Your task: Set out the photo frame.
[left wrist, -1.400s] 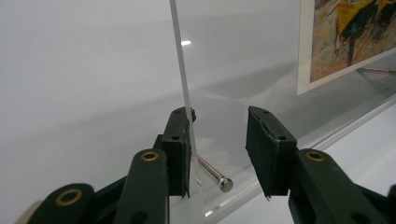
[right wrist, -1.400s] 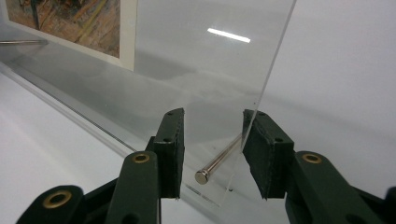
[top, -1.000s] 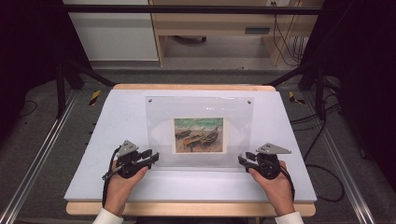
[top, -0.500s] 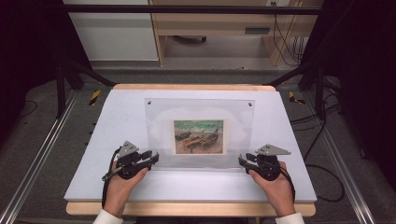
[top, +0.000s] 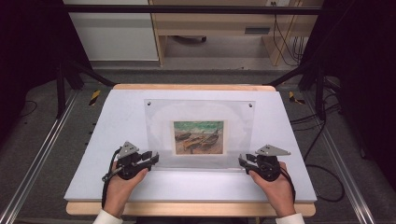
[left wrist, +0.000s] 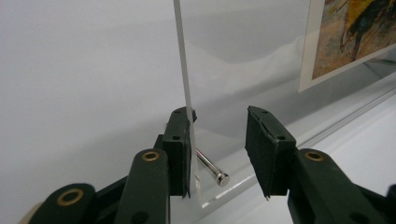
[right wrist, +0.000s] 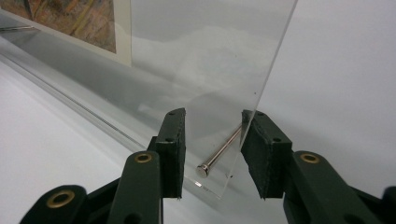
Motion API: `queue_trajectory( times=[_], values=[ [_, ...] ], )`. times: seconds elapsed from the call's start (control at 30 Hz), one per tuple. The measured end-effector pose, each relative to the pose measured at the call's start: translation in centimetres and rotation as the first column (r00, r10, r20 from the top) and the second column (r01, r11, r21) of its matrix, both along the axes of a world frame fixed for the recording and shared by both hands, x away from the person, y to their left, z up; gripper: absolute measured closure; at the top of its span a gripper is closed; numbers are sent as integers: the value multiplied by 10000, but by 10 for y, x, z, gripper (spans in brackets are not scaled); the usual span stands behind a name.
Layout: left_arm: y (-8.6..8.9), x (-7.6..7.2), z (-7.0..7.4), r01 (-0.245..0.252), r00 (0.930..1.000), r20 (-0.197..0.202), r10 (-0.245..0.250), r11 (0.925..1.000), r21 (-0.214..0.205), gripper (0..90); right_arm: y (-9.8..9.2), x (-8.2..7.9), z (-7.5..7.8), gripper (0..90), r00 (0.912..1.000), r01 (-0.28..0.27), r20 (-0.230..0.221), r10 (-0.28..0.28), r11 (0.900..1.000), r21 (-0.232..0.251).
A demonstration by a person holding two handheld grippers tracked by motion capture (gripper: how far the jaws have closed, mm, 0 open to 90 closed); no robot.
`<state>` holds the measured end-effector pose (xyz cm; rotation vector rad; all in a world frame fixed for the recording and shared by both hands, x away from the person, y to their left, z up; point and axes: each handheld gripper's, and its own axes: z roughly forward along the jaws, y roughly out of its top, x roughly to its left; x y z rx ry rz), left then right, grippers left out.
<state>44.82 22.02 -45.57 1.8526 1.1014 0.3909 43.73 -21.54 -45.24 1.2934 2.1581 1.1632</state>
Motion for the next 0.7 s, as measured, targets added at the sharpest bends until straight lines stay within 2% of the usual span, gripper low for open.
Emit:
queue_trajectory(
  times=[0.7],
  values=[
    [-1,-4,-2,81,9999,-66,-80,9998,185,608,0,-4,-1,615,10000,-49,-44,48,9997,-222]
  ],
)
